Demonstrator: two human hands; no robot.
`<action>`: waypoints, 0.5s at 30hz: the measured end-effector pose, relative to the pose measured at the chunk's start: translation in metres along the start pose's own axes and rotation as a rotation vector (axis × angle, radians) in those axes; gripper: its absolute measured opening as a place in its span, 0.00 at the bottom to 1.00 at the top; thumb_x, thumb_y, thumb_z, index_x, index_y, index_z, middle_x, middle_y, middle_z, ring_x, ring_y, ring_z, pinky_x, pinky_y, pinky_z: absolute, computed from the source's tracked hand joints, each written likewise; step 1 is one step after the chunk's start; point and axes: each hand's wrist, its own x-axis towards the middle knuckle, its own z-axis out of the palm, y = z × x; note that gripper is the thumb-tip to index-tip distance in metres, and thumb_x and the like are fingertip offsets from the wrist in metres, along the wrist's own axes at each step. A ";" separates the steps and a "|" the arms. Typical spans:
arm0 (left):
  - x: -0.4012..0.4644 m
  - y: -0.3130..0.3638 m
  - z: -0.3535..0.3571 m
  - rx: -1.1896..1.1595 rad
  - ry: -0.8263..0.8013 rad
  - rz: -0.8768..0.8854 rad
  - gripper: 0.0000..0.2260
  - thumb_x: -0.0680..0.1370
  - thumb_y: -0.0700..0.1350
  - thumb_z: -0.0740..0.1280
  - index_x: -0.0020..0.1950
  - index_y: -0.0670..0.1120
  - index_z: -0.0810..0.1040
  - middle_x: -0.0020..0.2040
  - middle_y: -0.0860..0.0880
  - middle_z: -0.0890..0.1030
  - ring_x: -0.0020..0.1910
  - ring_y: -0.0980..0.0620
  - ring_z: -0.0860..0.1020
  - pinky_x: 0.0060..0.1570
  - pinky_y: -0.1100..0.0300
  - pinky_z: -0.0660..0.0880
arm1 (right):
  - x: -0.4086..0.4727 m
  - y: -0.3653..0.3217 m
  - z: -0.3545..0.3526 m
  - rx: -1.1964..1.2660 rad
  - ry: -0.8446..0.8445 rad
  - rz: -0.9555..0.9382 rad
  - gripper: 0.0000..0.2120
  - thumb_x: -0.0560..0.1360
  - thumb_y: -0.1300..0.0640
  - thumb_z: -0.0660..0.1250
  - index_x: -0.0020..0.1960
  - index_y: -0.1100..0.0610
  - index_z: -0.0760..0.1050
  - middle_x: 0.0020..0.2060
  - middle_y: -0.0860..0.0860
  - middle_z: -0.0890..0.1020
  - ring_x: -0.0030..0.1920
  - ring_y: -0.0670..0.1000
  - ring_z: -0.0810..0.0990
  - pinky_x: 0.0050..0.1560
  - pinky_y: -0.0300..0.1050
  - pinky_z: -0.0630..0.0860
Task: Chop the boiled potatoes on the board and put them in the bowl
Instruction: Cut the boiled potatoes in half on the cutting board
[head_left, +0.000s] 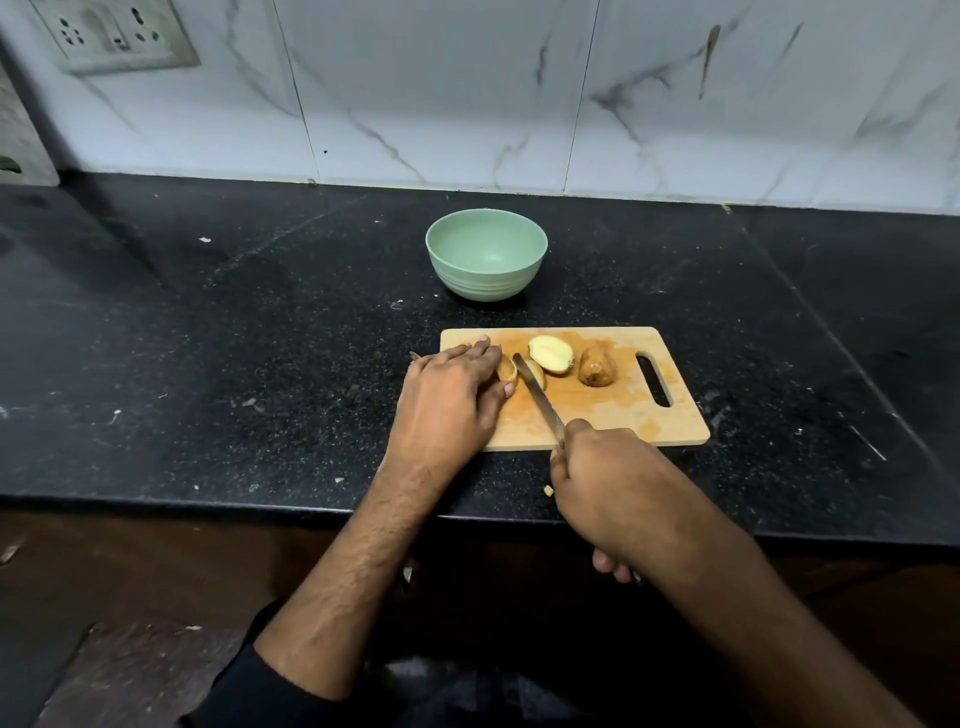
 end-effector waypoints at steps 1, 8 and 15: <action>0.000 -0.001 0.000 -0.017 0.003 0.003 0.22 0.80 0.55 0.67 0.72 0.49 0.75 0.72 0.51 0.76 0.72 0.53 0.72 0.72 0.47 0.67 | -0.001 0.000 0.001 -0.024 0.005 -0.003 0.06 0.84 0.53 0.57 0.57 0.55 0.68 0.39 0.54 0.79 0.29 0.52 0.82 0.21 0.44 0.78; 0.005 -0.001 -0.004 -0.156 -0.063 -0.070 0.19 0.78 0.52 0.69 0.68 0.52 0.73 0.64 0.53 0.78 0.65 0.53 0.74 0.69 0.51 0.63 | 0.002 -0.002 0.001 -0.087 -0.077 0.021 0.06 0.82 0.56 0.59 0.57 0.57 0.68 0.43 0.54 0.79 0.36 0.55 0.83 0.29 0.45 0.80; 0.003 -0.007 -0.004 -0.173 -0.025 -0.088 0.20 0.77 0.54 0.71 0.67 0.52 0.77 0.63 0.55 0.80 0.63 0.54 0.76 0.72 0.47 0.64 | 0.018 0.001 0.004 -0.020 -0.038 -0.076 0.10 0.84 0.51 0.56 0.60 0.55 0.68 0.42 0.53 0.79 0.24 0.49 0.82 0.22 0.40 0.76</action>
